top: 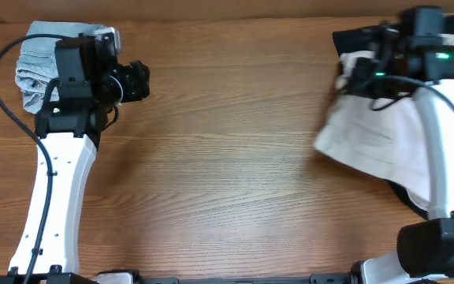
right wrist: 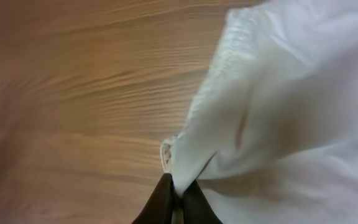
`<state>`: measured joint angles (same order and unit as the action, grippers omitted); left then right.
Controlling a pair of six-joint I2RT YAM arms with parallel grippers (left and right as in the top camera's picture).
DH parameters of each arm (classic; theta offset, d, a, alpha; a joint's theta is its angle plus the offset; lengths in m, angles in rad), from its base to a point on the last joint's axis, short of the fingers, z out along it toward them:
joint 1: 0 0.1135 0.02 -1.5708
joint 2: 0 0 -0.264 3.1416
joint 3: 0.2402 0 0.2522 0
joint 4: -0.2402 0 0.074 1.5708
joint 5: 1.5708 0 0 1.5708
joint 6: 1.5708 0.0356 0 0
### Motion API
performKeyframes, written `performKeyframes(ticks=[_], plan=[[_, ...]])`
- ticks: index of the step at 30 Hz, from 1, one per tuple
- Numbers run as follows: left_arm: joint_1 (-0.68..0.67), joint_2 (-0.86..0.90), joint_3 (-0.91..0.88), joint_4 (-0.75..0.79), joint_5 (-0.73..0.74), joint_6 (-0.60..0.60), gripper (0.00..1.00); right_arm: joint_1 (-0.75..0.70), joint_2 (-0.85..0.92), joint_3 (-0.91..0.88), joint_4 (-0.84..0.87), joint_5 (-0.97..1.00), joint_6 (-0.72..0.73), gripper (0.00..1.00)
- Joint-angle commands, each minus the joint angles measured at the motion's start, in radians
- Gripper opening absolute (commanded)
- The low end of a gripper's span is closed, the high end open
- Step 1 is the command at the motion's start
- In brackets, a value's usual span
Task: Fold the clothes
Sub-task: 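Pull the beige shorts with the right gripper onto the table center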
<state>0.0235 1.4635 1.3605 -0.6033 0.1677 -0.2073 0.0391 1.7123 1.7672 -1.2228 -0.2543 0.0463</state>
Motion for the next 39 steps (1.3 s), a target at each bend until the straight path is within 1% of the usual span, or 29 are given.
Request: performKeyframes(ticks=[1,10,14,15,16,18,20,22,24,25,27,28,29,35,39], plan=[[0.04,-0.027,0.057,-0.032,-0.136,0.006,0.6,0.158,0.018,0.018,0.053,-0.063,0.045,0.04],[0.206,-0.027,0.064,-0.059,-0.149,0.005,0.62,0.579,0.179,0.018,0.272,-0.066,0.116,0.04],[0.233,-0.027,0.064,-0.058,-0.149,0.005,0.62,0.733,0.256,0.018,0.315,-0.081,0.115,0.04],[0.233,-0.027,0.064,-0.058,-0.15,0.006,0.62,0.771,0.271,0.018,0.32,-0.08,0.114,0.06],[0.233,-0.027,0.064,-0.058,-0.15,0.006,0.62,0.793,0.279,0.018,0.321,-0.081,0.114,0.11],[0.233,-0.026,0.064,-0.058,-0.15,0.006,0.63,0.837,0.282,0.018,0.32,-0.08,0.114,0.31],[0.233,-0.026,0.064,-0.058,-0.149,0.005,0.63,0.851,0.271,0.021,0.318,-0.08,0.116,0.45],[0.233,-0.026,0.064,-0.053,-0.147,0.005,0.65,0.84,0.246,0.025,0.308,-0.08,0.128,0.53],[0.229,-0.025,0.064,-0.048,-0.129,0.005,0.66,0.805,0.214,0.029,0.288,-0.08,0.142,0.56],[0.224,-0.024,0.064,-0.045,-0.104,0.005,0.68,0.777,0.194,0.029,0.274,-0.079,0.148,0.62],[0.208,-0.016,0.064,-0.034,-0.04,0.018,0.7,0.701,0.156,0.029,0.246,-0.077,0.169,0.69],[0.194,-0.008,0.064,-0.026,-0.01,0.039,0.7,0.656,0.14,0.029,0.231,-0.076,0.168,0.76],[0.176,0.003,0.064,-0.016,0.014,0.058,0.7,0.611,0.13,0.029,0.216,-0.071,0.169,0.8],[0.0,0.139,0.064,0.086,0.035,0.177,0.76,0.317,0.126,0.027,0.127,-0.069,0.147,0.84],[-0.104,0.27,0.064,0.2,0.035,0.252,0.8,0.185,0.128,0.027,0.095,-0.069,0.112,0.87]])
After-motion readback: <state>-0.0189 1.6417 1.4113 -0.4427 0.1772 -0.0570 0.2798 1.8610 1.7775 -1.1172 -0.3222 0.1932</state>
